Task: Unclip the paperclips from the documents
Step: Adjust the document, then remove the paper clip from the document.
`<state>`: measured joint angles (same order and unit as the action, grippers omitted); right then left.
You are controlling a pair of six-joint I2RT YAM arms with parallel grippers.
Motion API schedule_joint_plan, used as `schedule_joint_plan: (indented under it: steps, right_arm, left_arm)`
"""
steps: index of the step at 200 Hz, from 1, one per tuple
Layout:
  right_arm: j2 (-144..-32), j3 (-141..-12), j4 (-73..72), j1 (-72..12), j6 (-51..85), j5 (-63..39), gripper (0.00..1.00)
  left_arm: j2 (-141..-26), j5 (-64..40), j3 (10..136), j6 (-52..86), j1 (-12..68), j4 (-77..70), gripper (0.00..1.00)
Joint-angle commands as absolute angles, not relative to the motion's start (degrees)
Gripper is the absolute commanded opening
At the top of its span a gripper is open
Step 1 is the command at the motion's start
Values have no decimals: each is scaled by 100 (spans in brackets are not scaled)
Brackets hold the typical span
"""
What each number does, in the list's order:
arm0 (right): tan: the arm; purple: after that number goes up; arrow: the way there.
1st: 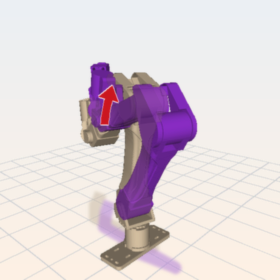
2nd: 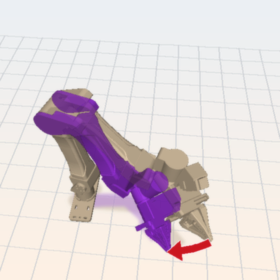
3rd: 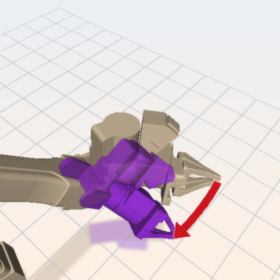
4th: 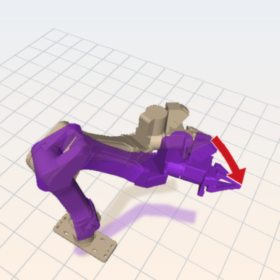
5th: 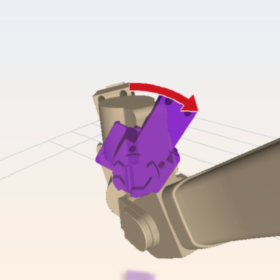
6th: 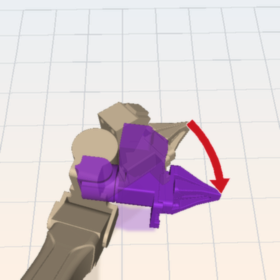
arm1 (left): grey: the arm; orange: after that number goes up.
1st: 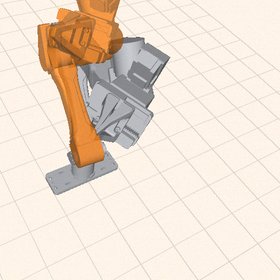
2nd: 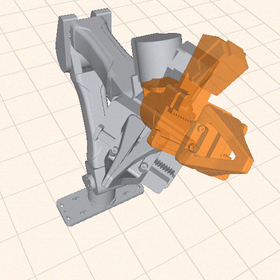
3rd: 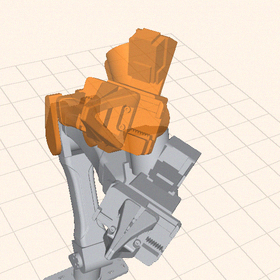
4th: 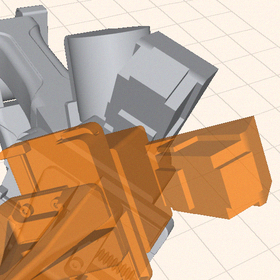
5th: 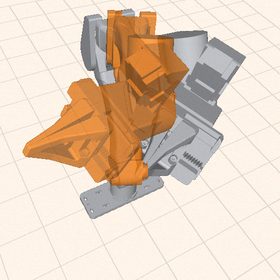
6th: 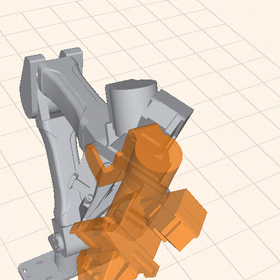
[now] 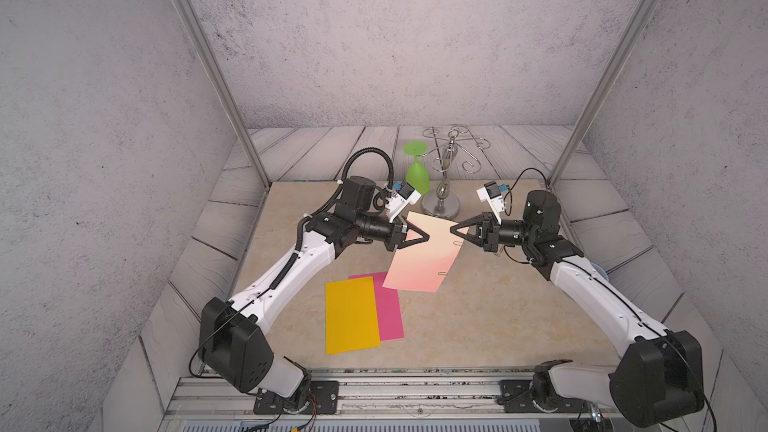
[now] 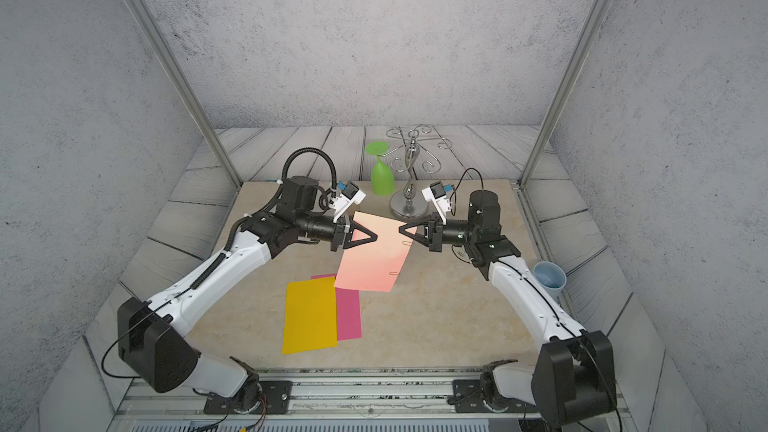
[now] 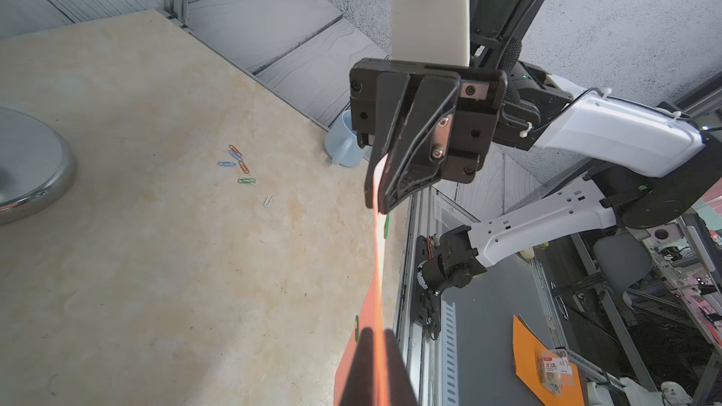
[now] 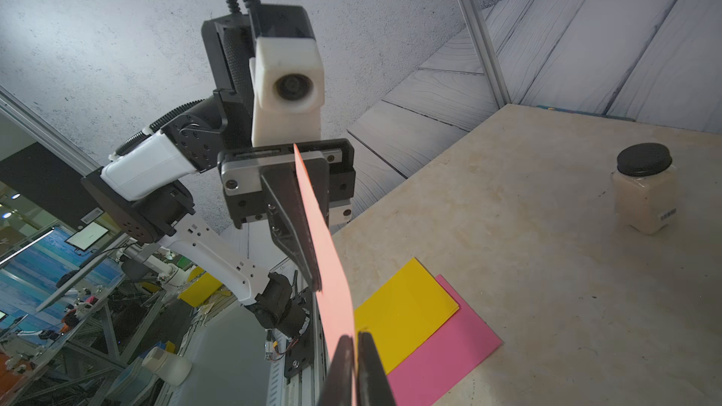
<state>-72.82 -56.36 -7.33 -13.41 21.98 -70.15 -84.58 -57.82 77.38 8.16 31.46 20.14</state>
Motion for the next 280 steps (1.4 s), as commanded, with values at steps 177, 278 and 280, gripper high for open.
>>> schedule_joint_plan:
  steps: [177,278,280]
  right_arm:
    - [-7238,-6087,721,-1477,1079,-7014,59]
    - [-7374,-5985,971,-1466,778,-7409,45]
    - [-7374,-5985,968,-1467,777,-7409,45]
  left_arm:
    - [-8136,-5791,7589,1102,3086,1497,0]
    - [-7981,-5844,7568,1038,2954,1582,0]
    - [-7976,-5831,7570,1044,2953,1575,0]
